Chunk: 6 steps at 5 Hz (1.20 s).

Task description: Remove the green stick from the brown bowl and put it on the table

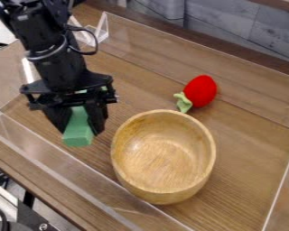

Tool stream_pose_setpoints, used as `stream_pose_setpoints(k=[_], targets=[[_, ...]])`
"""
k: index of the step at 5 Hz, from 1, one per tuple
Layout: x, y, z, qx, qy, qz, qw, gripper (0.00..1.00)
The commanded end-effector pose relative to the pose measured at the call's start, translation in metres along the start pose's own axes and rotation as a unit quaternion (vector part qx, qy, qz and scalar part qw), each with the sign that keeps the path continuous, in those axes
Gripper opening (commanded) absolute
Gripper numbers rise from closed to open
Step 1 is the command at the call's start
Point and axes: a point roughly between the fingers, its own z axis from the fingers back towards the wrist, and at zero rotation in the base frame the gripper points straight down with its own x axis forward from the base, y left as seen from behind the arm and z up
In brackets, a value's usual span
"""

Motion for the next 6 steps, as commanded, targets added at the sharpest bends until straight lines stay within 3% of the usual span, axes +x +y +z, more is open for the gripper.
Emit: stream_pose_setpoints(k=[1, 4, 6], targets=[[0.009, -0.006, 0.009, -0.002, -0.016, 0.0, 0.9999, 0.0], [-0.002, -0.015, 0.0, -0.004, -0.02, 0.032, 0.9993, 0.0], [-0.004, -0.015, -0.02, -0.006, -0.013, 0.007, 0.9999, 0.0]])
